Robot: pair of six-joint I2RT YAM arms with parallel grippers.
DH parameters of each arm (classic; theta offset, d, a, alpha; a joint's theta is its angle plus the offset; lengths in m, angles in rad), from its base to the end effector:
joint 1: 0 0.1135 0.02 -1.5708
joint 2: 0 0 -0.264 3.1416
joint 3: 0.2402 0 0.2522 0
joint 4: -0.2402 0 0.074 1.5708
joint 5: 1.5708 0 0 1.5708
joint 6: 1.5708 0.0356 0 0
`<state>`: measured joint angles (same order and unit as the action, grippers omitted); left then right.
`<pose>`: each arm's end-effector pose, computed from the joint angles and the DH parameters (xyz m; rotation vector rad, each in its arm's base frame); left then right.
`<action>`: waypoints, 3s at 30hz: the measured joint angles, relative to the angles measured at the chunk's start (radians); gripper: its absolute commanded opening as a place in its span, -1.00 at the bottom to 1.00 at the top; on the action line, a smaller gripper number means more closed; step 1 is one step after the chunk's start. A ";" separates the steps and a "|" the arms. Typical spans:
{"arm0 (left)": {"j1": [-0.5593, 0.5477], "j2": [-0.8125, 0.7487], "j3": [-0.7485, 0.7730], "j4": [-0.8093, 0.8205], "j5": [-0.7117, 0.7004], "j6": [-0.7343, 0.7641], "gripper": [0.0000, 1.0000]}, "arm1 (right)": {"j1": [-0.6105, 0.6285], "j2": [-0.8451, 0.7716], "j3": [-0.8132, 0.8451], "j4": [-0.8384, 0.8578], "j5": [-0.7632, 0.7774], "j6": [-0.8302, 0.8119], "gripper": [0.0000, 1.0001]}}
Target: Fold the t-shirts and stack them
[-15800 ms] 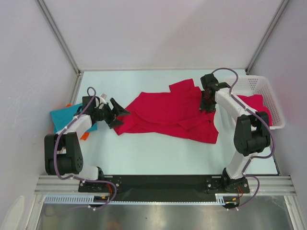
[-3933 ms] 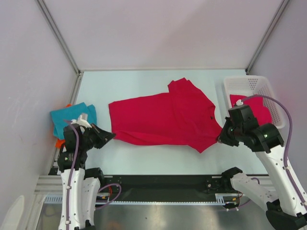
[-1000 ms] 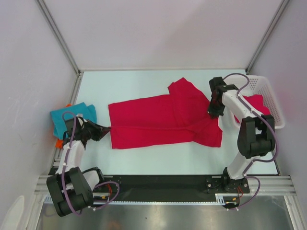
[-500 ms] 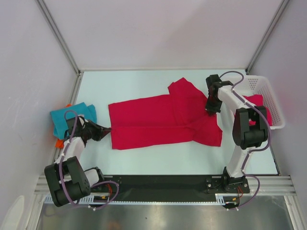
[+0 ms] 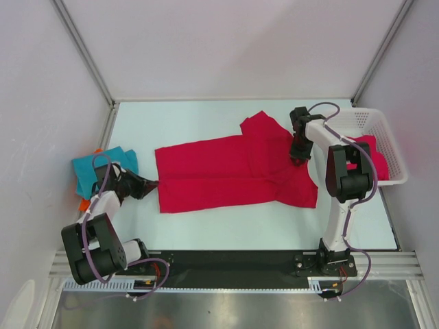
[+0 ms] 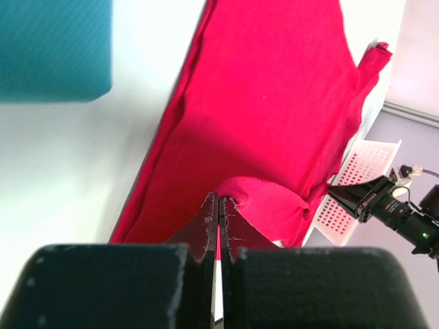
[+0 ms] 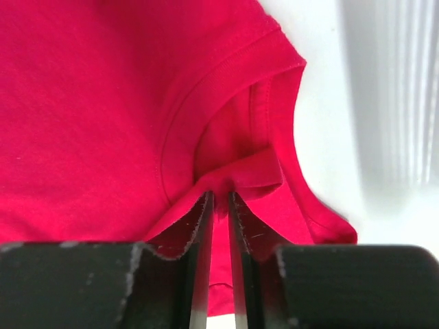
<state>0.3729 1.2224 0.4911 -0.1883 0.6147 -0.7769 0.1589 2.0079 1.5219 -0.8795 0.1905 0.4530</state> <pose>0.2075 0.0591 0.1607 -1.1209 2.2169 -0.9354 0.3946 0.0564 0.1846 0.4507 2.8488 -0.1733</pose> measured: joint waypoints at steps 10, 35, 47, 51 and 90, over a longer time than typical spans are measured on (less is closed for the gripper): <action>0.001 0.014 0.050 -0.007 -0.001 0.035 -1.00 | 0.082 -0.038 0.069 -0.002 0.019 -0.020 -0.32; 0.002 0.079 0.093 -0.112 0.029 0.169 -0.67 | 0.331 -0.315 -0.205 -0.043 0.011 0.078 -0.37; 0.003 0.039 0.093 -0.154 0.015 0.194 -0.59 | 0.331 -0.311 -0.236 -0.018 0.015 0.078 -0.38; 0.003 0.037 0.093 -0.162 0.016 0.201 -0.60 | 0.331 -0.289 -0.241 0.005 0.015 0.077 -0.38; 0.003 0.047 0.093 -0.135 0.018 0.201 -0.62 | 0.287 -0.165 -0.161 0.079 0.024 0.001 -1.00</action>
<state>0.3763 1.2697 0.5846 -0.3237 0.6331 -0.5755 0.4458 1.8431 1.3613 -0.8009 0.2146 0.4538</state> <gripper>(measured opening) 0.190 0.009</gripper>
